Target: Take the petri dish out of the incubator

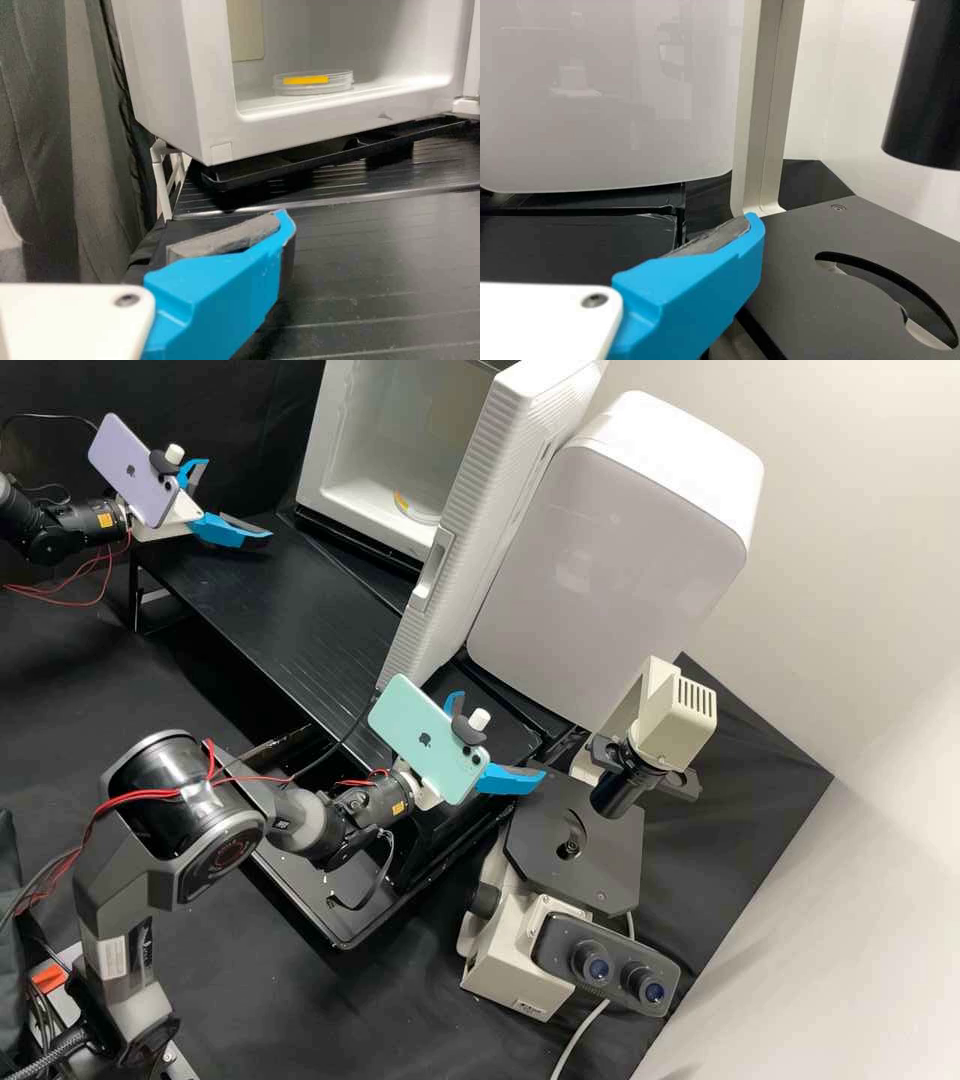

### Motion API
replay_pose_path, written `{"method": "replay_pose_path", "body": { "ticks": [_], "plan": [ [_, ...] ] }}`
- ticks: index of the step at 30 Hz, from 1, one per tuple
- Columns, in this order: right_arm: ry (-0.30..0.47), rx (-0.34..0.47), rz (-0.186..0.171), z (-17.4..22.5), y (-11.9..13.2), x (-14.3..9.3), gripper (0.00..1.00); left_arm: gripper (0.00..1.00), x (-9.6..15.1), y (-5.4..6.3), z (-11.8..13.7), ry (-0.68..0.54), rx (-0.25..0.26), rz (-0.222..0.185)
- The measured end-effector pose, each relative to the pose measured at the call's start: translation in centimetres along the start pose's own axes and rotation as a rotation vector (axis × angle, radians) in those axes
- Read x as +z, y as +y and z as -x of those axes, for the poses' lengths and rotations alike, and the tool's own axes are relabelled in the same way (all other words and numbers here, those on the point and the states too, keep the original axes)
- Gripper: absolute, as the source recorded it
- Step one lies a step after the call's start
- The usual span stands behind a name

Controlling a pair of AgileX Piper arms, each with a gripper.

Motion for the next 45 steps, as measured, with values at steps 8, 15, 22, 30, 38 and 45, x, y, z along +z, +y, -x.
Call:
{"method": "replay_pose_path", "body": {
  "ticks": [8,15,22,30,38,45],
  "plan": [
    [0.0,0.0,0.0,0.0,0.0,0.0,1.0,1.0,0.0,0.0,0.0,0.0,0.0,0.0],
    [0.0,0.0,0.0,0.0,0.0,0.0,1.0,1.0,0.0,0.0,0.0,0.0,0.0,0.0],
    [0.0,0.0,0.0,0.0,0.0,0.0,1.0,1.0,0.7,0.0,0.5,-0.068,-0.011,0.027],
    [0.0,0.0,0.0,0.0,0.0,0.0,1.0,1.0,3.4,-0.3,2.7,-0.235,-0.045,0.032],
    [0.0,0.0,0.0,0.0,0.0,0.0,1.0,1.0,6.0,-0.7,4.5,-0.385,-0.053,-0.021],
    [0.0,0.0,0.0,0.0,0.0,0.0,1.0,1.0,7.0,-0.9,5.4,-0.431,-0.054,-0.022]
  ]
}}
